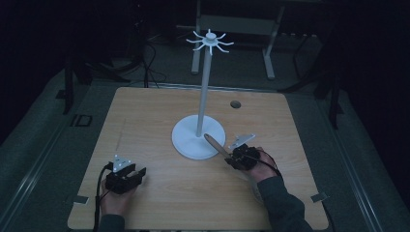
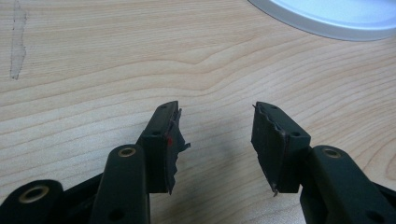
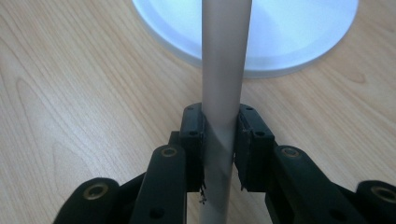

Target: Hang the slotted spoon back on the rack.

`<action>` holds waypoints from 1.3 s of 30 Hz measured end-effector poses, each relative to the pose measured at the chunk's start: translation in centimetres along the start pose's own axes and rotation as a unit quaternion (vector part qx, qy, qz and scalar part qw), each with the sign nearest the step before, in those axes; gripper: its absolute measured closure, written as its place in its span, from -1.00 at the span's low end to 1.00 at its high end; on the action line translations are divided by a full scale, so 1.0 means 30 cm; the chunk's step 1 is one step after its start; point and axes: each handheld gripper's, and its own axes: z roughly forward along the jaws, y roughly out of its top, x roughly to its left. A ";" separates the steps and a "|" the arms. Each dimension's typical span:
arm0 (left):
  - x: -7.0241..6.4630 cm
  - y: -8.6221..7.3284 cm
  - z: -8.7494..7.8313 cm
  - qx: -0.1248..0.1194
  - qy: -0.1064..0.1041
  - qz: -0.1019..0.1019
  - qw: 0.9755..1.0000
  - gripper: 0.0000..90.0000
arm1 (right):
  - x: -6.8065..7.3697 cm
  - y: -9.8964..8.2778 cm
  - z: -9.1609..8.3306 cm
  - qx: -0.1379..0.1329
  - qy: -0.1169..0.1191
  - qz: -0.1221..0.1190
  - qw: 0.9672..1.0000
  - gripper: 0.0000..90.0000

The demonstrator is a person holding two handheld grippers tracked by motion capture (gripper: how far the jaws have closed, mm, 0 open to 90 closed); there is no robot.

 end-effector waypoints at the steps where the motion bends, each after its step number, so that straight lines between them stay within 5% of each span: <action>1: 0.000 -0.001 0.000 0.001 0.001 0.002 1.000 0.15 | -0.001 0.000 -0.003 -0.002 -0.001 0.001 1.000 0.66; 30: -0.003 -0.003 0.002 0.001 0.001 -0.001 1.000 0.15 | -0.030 0.018 -0.081 -0.085 -0.017 0.018 0.996 0.66; 39: -0.002 -0.003 0.000 0.002 0.001 0.004 1.000 0.15 | -0.037 0.023 -0.120 -0.127 -0.023 0.022 0.991 0.66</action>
